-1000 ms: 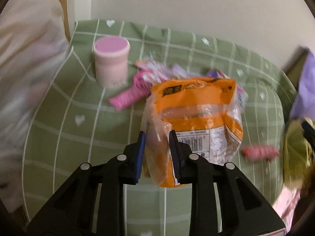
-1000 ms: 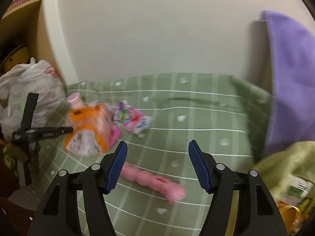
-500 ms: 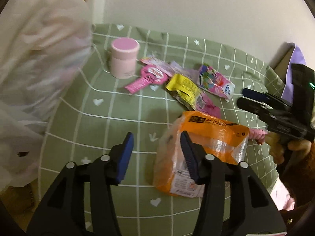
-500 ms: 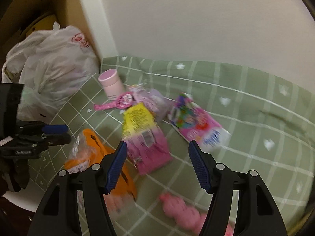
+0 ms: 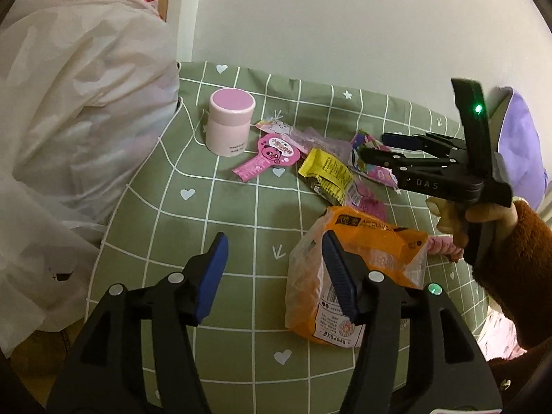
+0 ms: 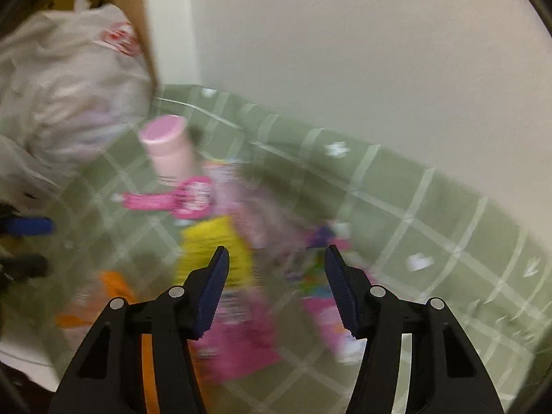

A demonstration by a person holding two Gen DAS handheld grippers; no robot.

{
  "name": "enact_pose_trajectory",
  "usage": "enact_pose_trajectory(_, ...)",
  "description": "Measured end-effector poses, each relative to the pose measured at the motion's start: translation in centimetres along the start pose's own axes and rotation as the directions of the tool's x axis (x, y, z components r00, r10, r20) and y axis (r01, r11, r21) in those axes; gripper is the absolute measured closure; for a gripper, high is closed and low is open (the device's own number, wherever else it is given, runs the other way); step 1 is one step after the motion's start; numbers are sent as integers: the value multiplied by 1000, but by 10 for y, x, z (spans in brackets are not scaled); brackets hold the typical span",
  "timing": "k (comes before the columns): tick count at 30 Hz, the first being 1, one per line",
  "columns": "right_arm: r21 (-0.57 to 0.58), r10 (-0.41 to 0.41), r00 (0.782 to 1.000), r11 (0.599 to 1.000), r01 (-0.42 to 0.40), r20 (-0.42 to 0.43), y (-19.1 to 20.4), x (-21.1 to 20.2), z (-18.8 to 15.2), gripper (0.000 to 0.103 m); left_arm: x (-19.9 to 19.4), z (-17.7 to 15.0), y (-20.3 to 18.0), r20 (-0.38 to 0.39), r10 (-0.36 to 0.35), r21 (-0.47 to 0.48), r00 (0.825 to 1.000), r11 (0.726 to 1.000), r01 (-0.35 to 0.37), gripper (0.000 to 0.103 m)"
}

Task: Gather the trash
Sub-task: 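Grasp the pink lollipop card with the left tool while the right tool grasps the colourful HOLA wrapper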

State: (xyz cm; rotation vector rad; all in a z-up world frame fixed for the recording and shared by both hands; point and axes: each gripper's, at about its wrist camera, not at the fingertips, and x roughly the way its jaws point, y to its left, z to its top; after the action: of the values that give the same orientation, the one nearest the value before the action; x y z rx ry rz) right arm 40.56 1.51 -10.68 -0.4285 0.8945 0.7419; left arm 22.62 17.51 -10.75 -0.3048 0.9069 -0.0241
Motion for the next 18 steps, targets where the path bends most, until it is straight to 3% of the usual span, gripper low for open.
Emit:
enact_pose_trajectory(5, -3, -20, 995, 1000, 20, -99, -21, 19, -15, 49, 6, 0, 11, -8, -8, -32, 1000, 999, 8, 49)
enact_pose_trajectory(9, 34, 59, 989, 998, -54, -134, -21, 19, -29, 49, 12, 2, 18, -12, -18, -49, 1000, 999, 17, 49)
enact_pose_trajectory(12, 70, 130, 985, 990, -122, -110, -23, 9, -34, 49, 16, 4, 23, -17, -22, -69, 1000, 997, 20, 49)
enact_pose_trajectory(14, 70, 113, 992, 992, -109, -63, -25, -4, -33, 49, 18, 5, 24, -17, -23, -78, 1000, 997, 22, 49)
enact_pose_trajectory(18, 43, -16, 1000, 999, 17, -23, -51, -6, -25, 49, 23, 9, 22, -10, -23, -74, 1000, 997, 22, 48)
